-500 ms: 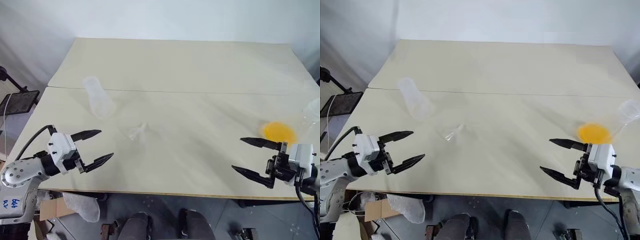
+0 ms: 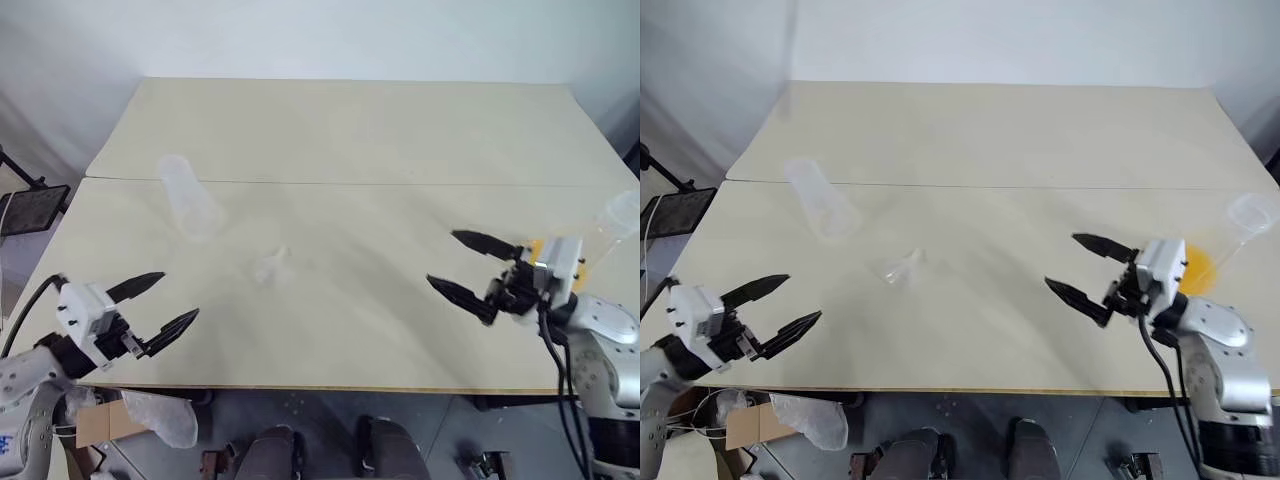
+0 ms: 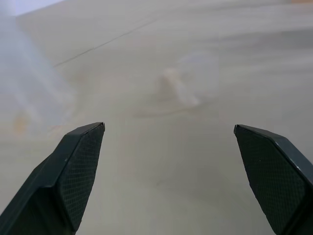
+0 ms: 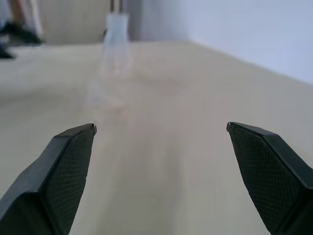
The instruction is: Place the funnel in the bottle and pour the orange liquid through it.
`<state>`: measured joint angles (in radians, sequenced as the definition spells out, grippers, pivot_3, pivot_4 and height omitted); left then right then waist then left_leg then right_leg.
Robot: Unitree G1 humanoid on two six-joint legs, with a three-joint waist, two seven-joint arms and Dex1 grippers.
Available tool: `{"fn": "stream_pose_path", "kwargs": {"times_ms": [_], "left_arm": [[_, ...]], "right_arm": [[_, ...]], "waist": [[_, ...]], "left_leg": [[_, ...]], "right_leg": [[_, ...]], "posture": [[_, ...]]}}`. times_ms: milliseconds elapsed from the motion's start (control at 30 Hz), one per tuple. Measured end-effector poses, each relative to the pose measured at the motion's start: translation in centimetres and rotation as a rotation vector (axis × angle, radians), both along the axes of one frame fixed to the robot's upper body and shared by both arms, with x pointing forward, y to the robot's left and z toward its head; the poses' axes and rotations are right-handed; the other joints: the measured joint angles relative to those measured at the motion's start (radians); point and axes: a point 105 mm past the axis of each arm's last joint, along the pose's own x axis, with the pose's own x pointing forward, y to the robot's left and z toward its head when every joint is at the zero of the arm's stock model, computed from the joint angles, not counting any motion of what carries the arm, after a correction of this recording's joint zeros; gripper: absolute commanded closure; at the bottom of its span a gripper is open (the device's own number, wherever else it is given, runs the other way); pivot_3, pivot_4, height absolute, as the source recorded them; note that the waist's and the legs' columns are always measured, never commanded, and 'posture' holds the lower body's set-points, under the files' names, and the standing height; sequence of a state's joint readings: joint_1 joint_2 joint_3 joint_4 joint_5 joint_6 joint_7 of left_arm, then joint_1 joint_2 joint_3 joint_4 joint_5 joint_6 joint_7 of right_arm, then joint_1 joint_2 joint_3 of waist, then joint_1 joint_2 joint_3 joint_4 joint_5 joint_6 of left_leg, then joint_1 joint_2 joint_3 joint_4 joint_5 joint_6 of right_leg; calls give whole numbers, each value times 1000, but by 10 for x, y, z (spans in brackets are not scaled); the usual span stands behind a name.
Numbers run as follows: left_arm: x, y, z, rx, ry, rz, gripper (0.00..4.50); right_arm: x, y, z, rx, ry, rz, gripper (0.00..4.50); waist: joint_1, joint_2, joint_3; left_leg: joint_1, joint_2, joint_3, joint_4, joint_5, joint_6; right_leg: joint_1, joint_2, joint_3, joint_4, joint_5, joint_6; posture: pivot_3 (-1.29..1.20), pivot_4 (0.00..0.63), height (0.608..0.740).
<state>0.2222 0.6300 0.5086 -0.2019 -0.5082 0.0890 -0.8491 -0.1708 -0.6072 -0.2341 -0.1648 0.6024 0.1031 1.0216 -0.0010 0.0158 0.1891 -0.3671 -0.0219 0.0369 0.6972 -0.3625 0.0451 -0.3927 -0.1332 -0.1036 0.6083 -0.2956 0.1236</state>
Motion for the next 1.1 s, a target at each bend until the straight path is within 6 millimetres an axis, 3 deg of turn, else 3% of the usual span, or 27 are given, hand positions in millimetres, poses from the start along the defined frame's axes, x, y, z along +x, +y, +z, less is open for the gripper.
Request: {"fn": "stream_pose_path", "kwargs": {"times_ms": [233, 367, 467, 600, 800, 933, 1100], "left_arm": [[-12, 45, -15, -170, -65, 405, 0], [-19, 52, -25, -201, -42, 459, 0], [-14, 53, -21, -210, -38, 446, 0], [21, 46, 10, -239, -84, 386, 0], [87, 15, 63, -317, -159, 265, 0], [120, -3, 69, -305, -124, 229, 0], [147, -6, 70, -296, -86, 263, 0]], "right_arm": [[18, 40, 20, 80, -48, 51, 23], [19, 44, 20, 78, -37, 66, 23], [19, 42, 17, 62, -26, 70, 23], [18, 33, 7, 30, 4, 66, 23], [16, 28, -7, 19, 43, 56, 23], [16, 29, -7, 25, 43, 53, 23], [16, 29, -8, 34, 46, 50, 23]], "waist": [[7, -1, 0], [11, -1, 0], [15, -1, 0], [27, -2, 0], [17, -2, -1], [6, -2, -1], [3, -3, 0]], "left_leg": [[-1, -1, -1, 1, 0, 0], [-1, -1, -1, 0, 0, 0], [-1, -1, -1, 1, 0, 0], [-1, -1, -2, 2, 0, 1], [-1, -3, 1, 0, 0, 1], [-1, -3, 1, 0, 0, 1], [-1, -3, 1, 1, 0, 1]], "right_leg": [[0, -1, -1, 0, 0, 1], [0, -1, -1, 0, 0, 0], [0, -1, -1, 0, 0, 0], [0, -1, -1, 2, 0, 0], [-2, 3, -4, 4, 1, 1], [-2, 5, -9, 5, 1, 1], [-2, 6, -10, 5, 1, 1]], "posture": [[0, 150, 740], [0, 150, 740], [0, 150, 740], [0, 150, 740], [0, 150, 740], [0, 150, 740], [0, 150, 740]]}}
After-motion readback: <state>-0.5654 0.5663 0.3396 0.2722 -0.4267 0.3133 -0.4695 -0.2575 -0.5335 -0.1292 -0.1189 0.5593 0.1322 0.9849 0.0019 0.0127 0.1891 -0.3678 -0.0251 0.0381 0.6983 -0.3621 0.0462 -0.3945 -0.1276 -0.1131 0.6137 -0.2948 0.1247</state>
